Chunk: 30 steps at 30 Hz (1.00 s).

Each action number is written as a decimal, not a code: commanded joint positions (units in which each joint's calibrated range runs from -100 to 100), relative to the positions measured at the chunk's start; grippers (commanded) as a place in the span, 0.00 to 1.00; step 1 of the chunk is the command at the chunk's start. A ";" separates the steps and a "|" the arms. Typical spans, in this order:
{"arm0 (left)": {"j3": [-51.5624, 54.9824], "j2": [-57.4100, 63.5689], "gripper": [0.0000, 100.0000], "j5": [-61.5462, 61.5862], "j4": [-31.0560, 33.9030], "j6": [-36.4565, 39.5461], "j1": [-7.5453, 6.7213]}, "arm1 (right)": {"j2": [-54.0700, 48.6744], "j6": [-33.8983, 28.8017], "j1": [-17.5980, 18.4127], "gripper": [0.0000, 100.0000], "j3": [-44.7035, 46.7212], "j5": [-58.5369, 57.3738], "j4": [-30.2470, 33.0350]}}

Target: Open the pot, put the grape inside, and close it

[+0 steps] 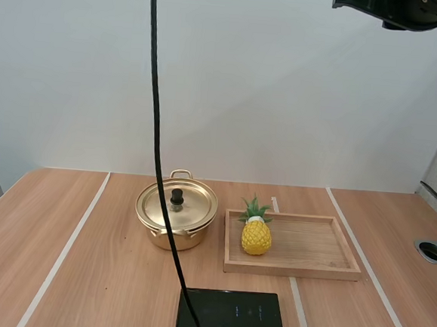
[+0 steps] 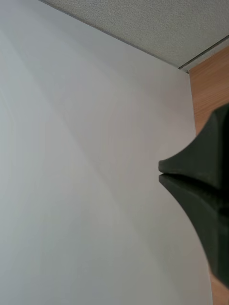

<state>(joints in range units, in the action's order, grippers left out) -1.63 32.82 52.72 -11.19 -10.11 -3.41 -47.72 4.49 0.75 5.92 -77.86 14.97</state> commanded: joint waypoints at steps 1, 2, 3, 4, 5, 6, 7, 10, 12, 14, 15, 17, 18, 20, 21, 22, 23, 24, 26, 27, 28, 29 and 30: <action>-0.71 2.58 0.00 -1.63 0.75 0.80 -0.03 | -0.67 0.32 -0.27 0.00 -0.35 3.13 0.30; -0.71 3.50 0.00 -1.63 0.92 1.34 -0.03 | -0.67 0.32 -0.27 0.00 -0.35 3.78 0.30; -0.71 4.30 0.00 -1.63 1.21 2.40 -0.03 | -0.67 0.32 -0.27 0.00 -0.35 4.68 0.30; -0.71 5.28 0.00 -1.76 1.86 4.20 -0.03 | -0.67 0.32 -0.27 0.00 -0.35 5.34 0.30; -0.71 6.32 0.00 -2.24 2.59 6.21 -0.03 | -0.67 0.32 -0.27 0.00 -0.35 6.06 0.30; -0.71 7.09 0.00 -2.57 3.29 7.72 -0.03 | -0.67 0.32 -0.27 0.00 -0.35 6.79 0.30; -0.71 8.02 0.00 -3.42 4.09 9.54 -0.03 | -0.67 0.32 -0.27 0.00 -0.35 7.23 0.30; -0.71 11.02 0.00 -5.00 5.69 13.75 -0.03 | -1.42 0.32 -0.27 0.00 -0.35 7.91 -1.07; -0.71 12.74 0.00 -5.18 5.69 15.27 -0.03 | -2.69 0.32 -0.27 0.00 -0.35 8.55 -3.07; -0.11 14.85 0.00 -5.18 5.69 16.20 -0.03 | -4.22 0.32 -0.27 0.00 -0.35 10.44 -5.29; 0.75 15.78 0.00 -5.78 5.69 16.16 -0.03 | -5.19 0.42 -0.27 0.00 -0.35 11.46 -6.32; 3.32 18.44 0.00 -7.12 5.69 16.16 -0.03 | -7.22 1.05 -0.27 0.00 -0.35 13.01 -8.55; 4.80 20.03 0.00 -8.30 5.69 16.16 -0.03 | -8.22 1.70 -0.27 0.00 -0.35 13.18 -9.67; 9.47 23.77 0.00 -13.00 5.83 16.16 -0.03 | -9.97 3.51 -0.27 0.00 -0.35 13.35 -11.53; 11.57 25.49 0.00 -15.37 5.91 16.01 -0.03 | -11.01 4.53 -0.27 0.00 -0.21 13.51 -12.21; 14.36 27.66 0.00 -18.50 6.27 16.01 -0.03 | -11.86 5.33 -0.27 0.00 0.29 13.98 -12.62; 17.26 29.92 0.00 -21.77 6.69 16.01 -0.03 | -13.07 5.97 -0.27 0.00 1.13 15.09 -13.02; 19.52 31.76 0.00 -24.64 7.08 16.01 -0.03 | -14.31 6.08 -0.27 0.00 2.36 16.44 -13.01; 24.97 36.10 0.00 -29.53 7.20 16.01 -0.03 | -16.52 6.08 -0.27 0.00 5.23 19.59 -13.01; 27.42 38.15 0.00 -31.01 7.20 16.01 -0.02 | -17.79 6.08 -0.27 0.00 7.12 21.24 -13.01; 29.67 40.09 0.00 -32.38 7.20 16.01 -0.02 | -18.96 6.08 -0.27 0.00 9.12 22.28 -13.01; 31.67 41.92 0.00 -33.40 7.20 16.01 -0.02 | -20.13 6.08 -0.27 0.00 11.13 22.99 -13.01; 33.40 43.68 0.00 -34.08 7.20 16.01 -0.02 | -21.28 5.95 -0.27 0.00 13.09 22.97 -13.01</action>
<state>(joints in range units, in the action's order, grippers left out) 28.13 73.24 22.84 -4.34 5.25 -3.41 -66.54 10.13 0.75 15.46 -57.38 2.12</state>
